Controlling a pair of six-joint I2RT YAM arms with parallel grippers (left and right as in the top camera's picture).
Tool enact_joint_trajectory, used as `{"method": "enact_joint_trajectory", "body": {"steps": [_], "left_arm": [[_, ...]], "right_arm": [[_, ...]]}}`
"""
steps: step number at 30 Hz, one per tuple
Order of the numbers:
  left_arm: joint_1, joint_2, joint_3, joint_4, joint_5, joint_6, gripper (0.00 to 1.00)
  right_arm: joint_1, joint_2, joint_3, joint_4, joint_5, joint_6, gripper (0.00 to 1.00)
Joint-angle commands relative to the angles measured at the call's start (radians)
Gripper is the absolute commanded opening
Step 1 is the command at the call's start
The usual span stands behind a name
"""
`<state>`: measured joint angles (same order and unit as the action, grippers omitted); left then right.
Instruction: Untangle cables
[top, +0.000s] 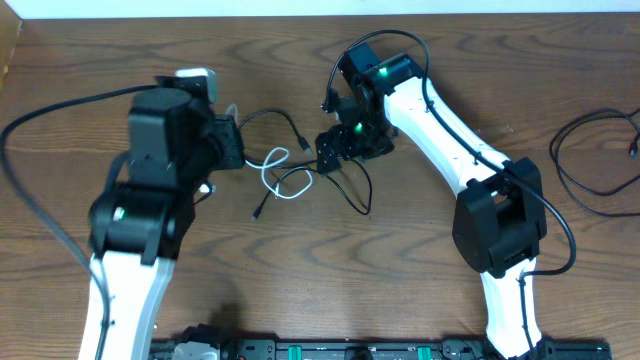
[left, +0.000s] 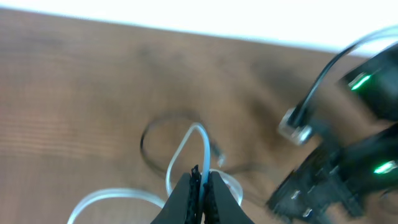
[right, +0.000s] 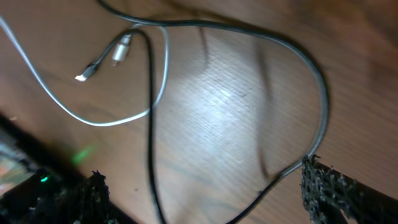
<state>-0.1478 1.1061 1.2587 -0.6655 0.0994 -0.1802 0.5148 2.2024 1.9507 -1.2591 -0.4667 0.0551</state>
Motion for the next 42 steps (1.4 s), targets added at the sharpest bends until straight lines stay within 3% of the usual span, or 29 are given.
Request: {"method": "enact_joint_trajectory", "body": {"steps": [1, 9, 18, 29, 34, 38, 42], "left_arm": [[-0.002, -0.091, 0.012, 0.072, -0.002, -0.043, 0.08], [-0.002, -0.252, 0.012, 0.241, -0.002, -0.075, 0.08], [-0.002, -0.351, 0.012, 0.264, 0.038, -0.136, 0.08], [-0.002, -0.315, 0.011, 0.198, 0.047, -0.136, 0.08], [-0.002, -0.278, 0.011, 0.139, 0.060, -0.193, 0.08], [-0.002, -0.246, 0.011, 0.113, 0.159, -0.205, 0.08], [-0.002, -0.207, 0.011, 0.112, 0.207, -0.332, 0.07]], "right_arm": [[-0.030, -0.010, 0.029, 0.000, -0.101, -0.034, 0.97], [-0.085, -0.102, 0.072, 0.002, -0.202, -0.087, 0.99], [-0.052, -0.224, 0.073, 0.032, -0.248, -0.140, 0.99], [0.018, -0.243, 0.072, 0.110, -0.412, -0.023, 0.99], [0.039, -0.243, 0.072, 0.115, -0.426, -0.159, 0.99], [0.066, -0.243, 0.072, 0.121, -0.426, -0.214, 0.99], [0.097, -0.242, 0.071, 0.157, -0.426, -0.229, 0.98]]}}
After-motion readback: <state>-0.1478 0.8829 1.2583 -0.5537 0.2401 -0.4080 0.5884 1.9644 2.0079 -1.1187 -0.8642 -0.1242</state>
